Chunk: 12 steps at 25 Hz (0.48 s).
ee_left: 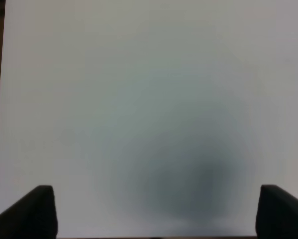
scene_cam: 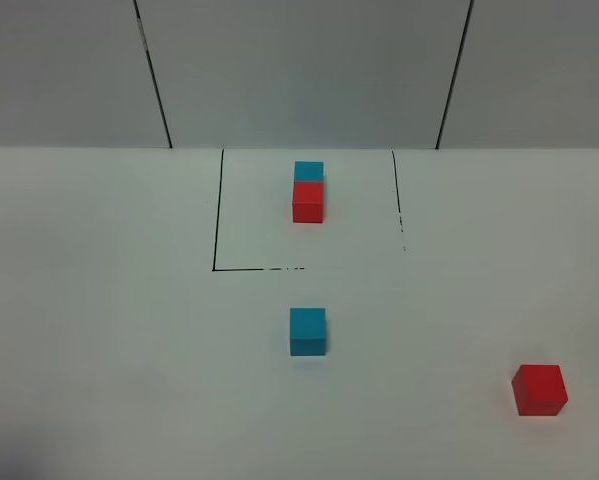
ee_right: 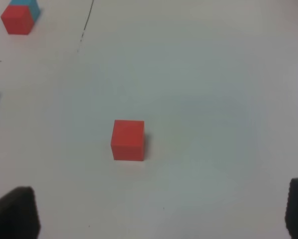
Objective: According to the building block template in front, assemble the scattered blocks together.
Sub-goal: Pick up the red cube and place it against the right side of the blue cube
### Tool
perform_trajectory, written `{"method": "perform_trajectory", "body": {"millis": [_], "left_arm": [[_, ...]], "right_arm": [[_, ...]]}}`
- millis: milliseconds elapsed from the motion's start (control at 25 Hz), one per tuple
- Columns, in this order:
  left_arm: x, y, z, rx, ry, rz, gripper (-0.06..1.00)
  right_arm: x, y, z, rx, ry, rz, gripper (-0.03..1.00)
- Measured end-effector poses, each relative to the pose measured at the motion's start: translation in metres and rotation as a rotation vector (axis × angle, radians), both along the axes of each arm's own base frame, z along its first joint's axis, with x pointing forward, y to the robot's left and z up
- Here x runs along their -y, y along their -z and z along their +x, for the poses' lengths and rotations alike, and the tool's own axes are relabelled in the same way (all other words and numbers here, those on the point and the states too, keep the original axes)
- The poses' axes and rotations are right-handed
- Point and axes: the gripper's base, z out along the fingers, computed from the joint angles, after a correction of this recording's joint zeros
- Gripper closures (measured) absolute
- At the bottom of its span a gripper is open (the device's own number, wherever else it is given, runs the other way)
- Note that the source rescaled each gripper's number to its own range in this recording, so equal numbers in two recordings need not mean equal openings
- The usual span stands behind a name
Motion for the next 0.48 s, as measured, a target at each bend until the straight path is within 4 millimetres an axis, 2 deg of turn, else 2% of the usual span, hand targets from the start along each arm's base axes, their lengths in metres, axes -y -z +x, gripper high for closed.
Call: {"method": "perform_trajectory", "body": {"millis": [240, 480], "left_arm": [[0.003, 0.033, -0.058, 0.152, 0.017, -0.068, -0.02], [0.008, 0.047, -0.095, 0.334, 0.058, -0.139, -0.02]], "right_arm": [[0.0, 0.0, 0.0, 0.0, 0.0, 0.0, -0.03], [0.0, 0.0, 0.0, 0.0, 0.0, 0.0, -0.03]]}}
